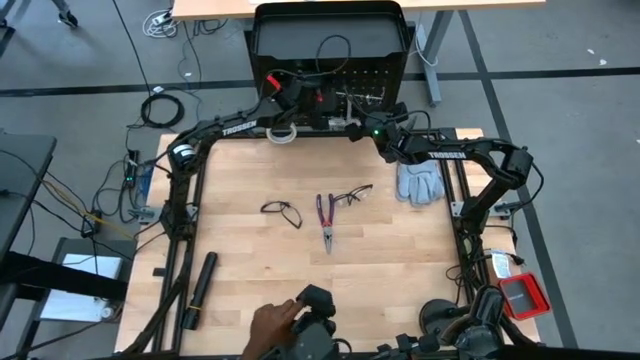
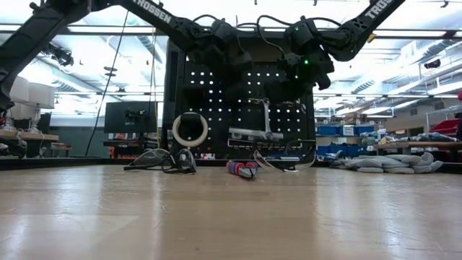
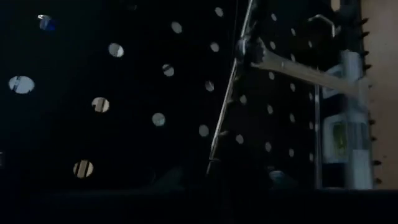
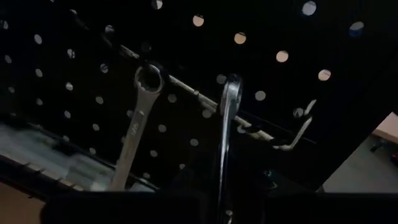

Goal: Hang tools onto peg board
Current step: Unhang the silver wrench from the black pegboard

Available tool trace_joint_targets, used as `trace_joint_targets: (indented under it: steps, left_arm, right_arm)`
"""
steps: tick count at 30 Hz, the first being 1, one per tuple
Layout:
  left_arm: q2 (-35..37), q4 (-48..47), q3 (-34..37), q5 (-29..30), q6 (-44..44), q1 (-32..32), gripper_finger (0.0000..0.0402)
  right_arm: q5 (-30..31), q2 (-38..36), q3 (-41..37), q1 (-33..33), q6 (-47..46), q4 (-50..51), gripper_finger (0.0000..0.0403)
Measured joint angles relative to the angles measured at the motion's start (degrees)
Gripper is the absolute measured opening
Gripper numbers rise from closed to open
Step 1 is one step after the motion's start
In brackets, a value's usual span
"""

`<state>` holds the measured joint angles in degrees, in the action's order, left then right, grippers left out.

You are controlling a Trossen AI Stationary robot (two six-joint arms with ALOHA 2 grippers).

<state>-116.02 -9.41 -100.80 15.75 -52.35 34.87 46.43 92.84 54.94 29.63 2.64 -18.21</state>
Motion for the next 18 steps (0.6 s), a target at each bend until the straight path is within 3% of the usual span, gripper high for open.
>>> trace_joint_targets:
  steps: [4,18]
  left_arm:
    - [-0.1,-0.1,0.0,-0.1,-0.8,-0.1,0.0013]
    - [-0.2,3.0,0.2,5.8,1.8,-0.6,0.0008]
  right_arm:
    - [0.4,-0.1,0.0,0.0,0.1,-1.0,0.0046]
    - [3.6,-3.8,0.1,-3.1,5.3,-0.5,0.0046]
